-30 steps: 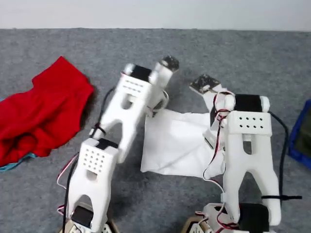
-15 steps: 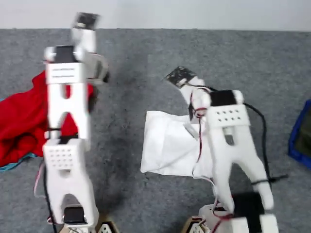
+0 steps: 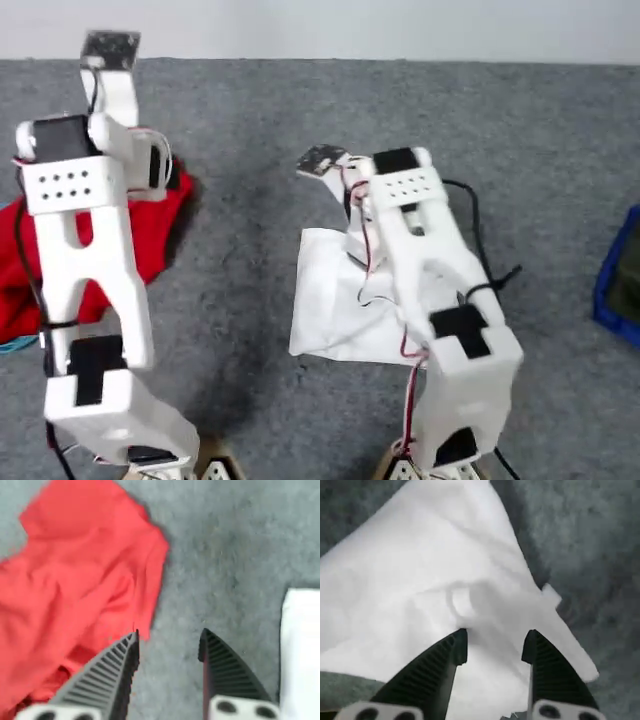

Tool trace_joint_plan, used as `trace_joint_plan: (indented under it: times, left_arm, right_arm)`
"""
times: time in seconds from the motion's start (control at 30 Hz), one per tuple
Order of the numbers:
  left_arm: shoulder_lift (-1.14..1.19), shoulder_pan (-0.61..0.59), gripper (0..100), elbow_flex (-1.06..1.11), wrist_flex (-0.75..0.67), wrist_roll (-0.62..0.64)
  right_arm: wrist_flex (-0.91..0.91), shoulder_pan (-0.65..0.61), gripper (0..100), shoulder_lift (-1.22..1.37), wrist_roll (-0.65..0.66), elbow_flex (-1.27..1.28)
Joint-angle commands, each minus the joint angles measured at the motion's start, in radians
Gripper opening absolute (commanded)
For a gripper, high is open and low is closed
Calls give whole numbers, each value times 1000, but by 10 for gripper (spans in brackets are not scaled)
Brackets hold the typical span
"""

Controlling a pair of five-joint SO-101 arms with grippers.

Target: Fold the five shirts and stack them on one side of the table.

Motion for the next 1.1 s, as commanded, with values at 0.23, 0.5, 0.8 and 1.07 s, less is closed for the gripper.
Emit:
trace_joint_plan:
  times: [0.23, 0.5, 0.8, 1.07]
  left_arm:
    - [-69, -6, 185, 62, 14, 9]
    - [-68, -2, 185, 62, 11, 9]
    - [-68, -6, 185, 62, 17, 9]
    - [-68, -2, 185, 64, 17, 9]
  right_arm:
    - [64, -13, 8, -33, 9, -141]
    - [220, -15, 9, -102, 75, -137]
    - [288, 38, 9, -171, 123, 3]
    - [283, 91, 9, -584, 299, 585]
